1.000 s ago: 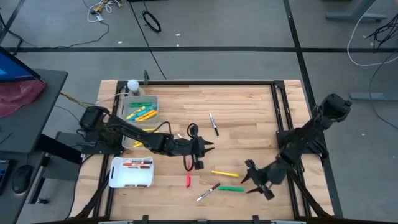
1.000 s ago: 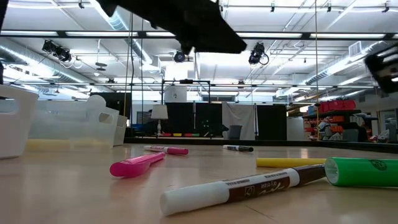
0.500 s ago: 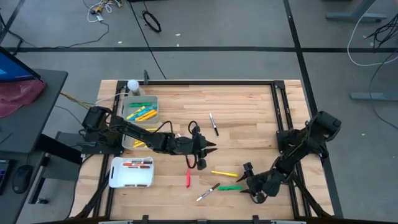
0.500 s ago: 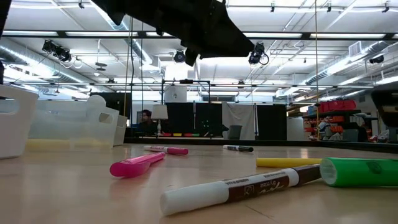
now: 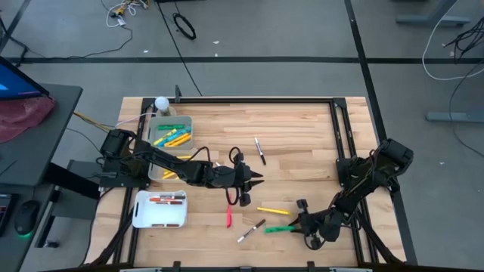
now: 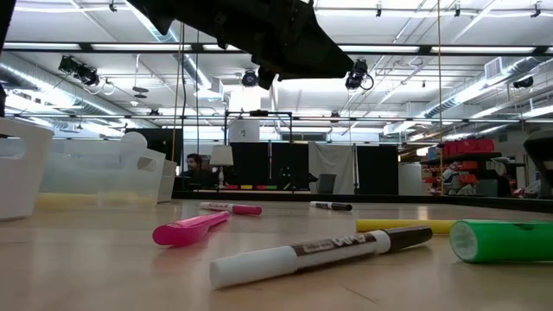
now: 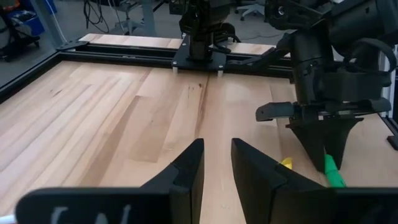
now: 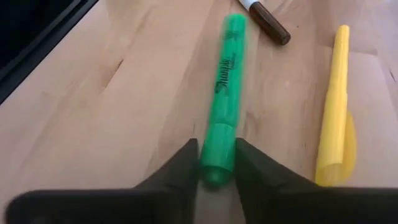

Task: Pick & Place Markers
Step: Put the green highlighter into the gray bin

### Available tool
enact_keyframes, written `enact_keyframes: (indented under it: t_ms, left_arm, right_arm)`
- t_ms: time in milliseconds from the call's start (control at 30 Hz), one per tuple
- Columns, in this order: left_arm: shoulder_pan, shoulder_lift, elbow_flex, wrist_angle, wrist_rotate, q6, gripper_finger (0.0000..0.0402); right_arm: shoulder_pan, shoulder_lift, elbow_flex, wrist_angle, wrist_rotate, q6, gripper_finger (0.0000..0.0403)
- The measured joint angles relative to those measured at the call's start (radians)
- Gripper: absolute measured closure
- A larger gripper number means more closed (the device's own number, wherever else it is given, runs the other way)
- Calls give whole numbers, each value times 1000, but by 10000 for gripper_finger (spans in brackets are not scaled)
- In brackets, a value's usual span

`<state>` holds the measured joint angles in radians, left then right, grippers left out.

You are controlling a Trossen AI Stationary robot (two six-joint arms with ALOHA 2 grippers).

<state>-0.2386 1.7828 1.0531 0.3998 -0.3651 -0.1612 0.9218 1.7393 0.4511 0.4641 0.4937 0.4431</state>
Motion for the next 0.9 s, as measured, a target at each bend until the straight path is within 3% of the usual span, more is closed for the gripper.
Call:
enact_keyframes:
  t_ms: [167, 400, 600, 700, 800, 900]
  left_arm:
    - [0, 0, 0, 1, 9, 0, 317]
    - [-1, 0, 0, 61, 83, 87, 317]
    - [-1, 0, 0, 156, 173, 203, 317]
    - [-1, 0, 1, 195, 224, 248, 312]
    - [5, 0, 1, 181, 225, 218, 286]
    - [23, 12, 1, 156, 207, 160, 235]
  right_arm:
    - [0, -14, -2, -12, -23, 53, 364]
    - [26, -204, -7, -125, -140, 78, 357]
    - [7, -437, -5, -474, -65, 125, 357]
    - [-29, -528, -6, -651, 29, 164, 358]
    - [-80, -586, -6, -701, 132, 173, 358]
    - [-145, -599, -6, -662, 155, 100, 358]
